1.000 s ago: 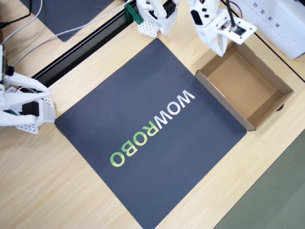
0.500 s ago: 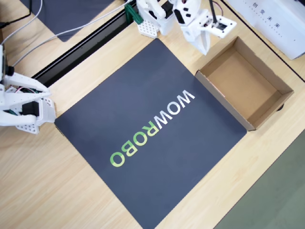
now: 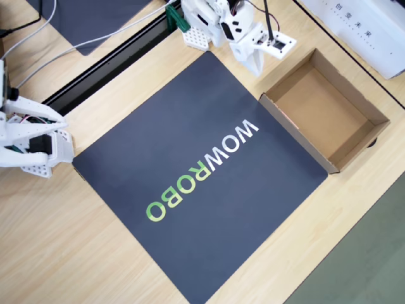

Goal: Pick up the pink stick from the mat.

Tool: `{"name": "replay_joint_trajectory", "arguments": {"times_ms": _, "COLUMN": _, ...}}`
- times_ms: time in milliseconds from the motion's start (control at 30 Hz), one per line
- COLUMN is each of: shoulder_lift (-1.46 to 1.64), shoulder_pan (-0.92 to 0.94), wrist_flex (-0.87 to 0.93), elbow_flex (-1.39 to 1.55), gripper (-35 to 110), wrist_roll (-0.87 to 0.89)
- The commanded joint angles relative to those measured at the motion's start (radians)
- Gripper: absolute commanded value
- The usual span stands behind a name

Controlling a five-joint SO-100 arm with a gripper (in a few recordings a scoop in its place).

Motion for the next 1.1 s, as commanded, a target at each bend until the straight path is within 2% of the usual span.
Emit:
{"name": "replay_joint_trajectory", "arguments": {"times_ms": 0, "shoulder_lift": 0.043, "shoulder_pan": 0.0, "wrist_flex": 0.014, "elbow_flex": 0.048, "gripper": 0, "wrist_roll": -0.023}}
{"name": "replay_joint_trajectory", "arguments": {"times_ms": 133, "shoulder_lift": 0.044, "shoulder_pan": 0.002, "wrist_flex": 0.035, "elbow_flex": 0.091, "gripper": 0, "wrist_roll": -0.031}}
{"name": "replay_joint_trajectory", "arguments": {"times_ms": 400, "shoulder_lift": 0.044, "shoulder_pan": -0.017, "wrist_flex": 0.273, "elbow_flex": 0.092, "gripper": 0, "wrist_roll": -0.04}}
{"name": "replay_joint_trajectory", "arguments": {"times_ms": 533, "shoulder_lift": 0.044, "shoulder_pan": -0.017, "wrist_flex": 0.284, "elbow_flex": 0.092, "gripper": 0, "wrist_roll": 0.005}}
{"name": "replay_joint_trajectory", "arguments": {"times_ms": 1067, "shoulder_lift": 0.044, "shoulder_pan": -0.017, "wrist_flex": 0.284, "elbow_flex": 0.092, "gripper": 0, "wrist_roll": 0.006}}
